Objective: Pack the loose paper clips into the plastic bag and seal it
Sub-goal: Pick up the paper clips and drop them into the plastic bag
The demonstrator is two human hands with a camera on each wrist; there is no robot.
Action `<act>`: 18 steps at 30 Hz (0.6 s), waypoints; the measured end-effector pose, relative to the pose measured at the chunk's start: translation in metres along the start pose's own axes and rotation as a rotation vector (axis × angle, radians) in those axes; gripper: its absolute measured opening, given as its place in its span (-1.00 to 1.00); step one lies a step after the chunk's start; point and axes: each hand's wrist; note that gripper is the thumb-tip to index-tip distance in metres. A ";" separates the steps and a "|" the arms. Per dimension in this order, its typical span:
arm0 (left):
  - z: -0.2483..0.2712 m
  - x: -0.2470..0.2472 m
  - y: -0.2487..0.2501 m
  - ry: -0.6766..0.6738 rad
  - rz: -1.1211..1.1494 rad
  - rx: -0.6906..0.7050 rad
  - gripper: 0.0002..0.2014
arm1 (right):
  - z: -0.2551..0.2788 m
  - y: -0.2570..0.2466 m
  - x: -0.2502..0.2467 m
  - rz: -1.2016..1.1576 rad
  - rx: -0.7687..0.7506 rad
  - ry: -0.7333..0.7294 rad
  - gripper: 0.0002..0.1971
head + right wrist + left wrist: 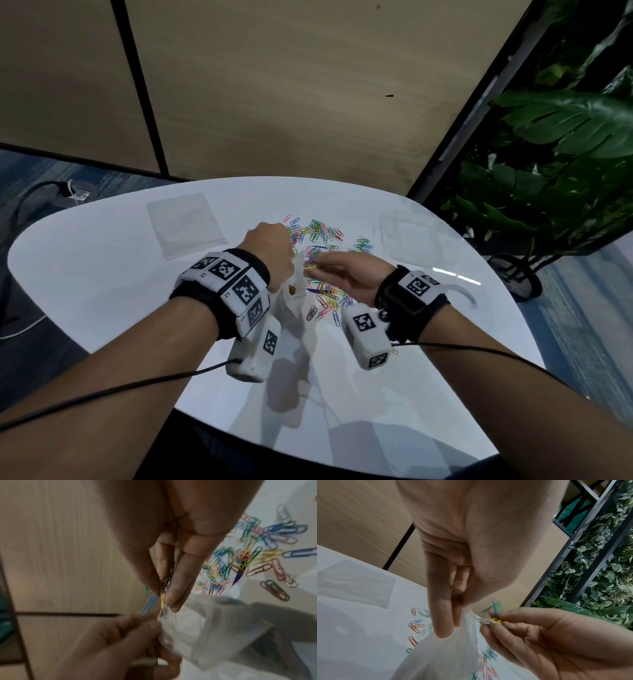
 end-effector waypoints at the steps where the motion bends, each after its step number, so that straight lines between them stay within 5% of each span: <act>1: 0.000 0.001 0.000 0.004 0.003 0.002 -0.76 | 0.000 0.004 0.007 0.045 0.004 -0.006 -0.84; 6: 0.001 0.001 0.000 0.004 0.008 0.020 -0.80 | -0.011 0.022 0.022 0.396 -0.116 0.090 -0.70; 9: 0.002 -0.001 -0.001 0.004 0.010 0.022 -0.77 | -0.007 0.022 0.029 0.795 -0.238 0.111 -0.82; 11: 0.003 -0.002 -0.002 0.001 0.015 0.024 -0.74 | -0.001 0.019 0.031 1.053 -0.305 0.047 -0.65; 13: 0.003 -0.004 -0.003 0.004 0.010 0.021 -0.74 | 0.006 0.014 0.026 0.975 -0.319 -0.041 -0.69; 15: 0.003 -0.007 -0.007 0.000 0.008 0.016 -0.74 | 0.007 0.010 0.006 0.832 -0.308 0.030 -0.81; 18: 0.004 -0.010 -0.009 -0.010 0.009 0.002 -0.73 | 0.007 0.011 -0.051 1.171 -0.105 0.261 -0.79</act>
Point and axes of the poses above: each hand's wrist, its own z-axis away from the middle knuckle, its own x-axis out of the palm, y = z × x, and after that the axes turned 2 degrees about -y, right-handed
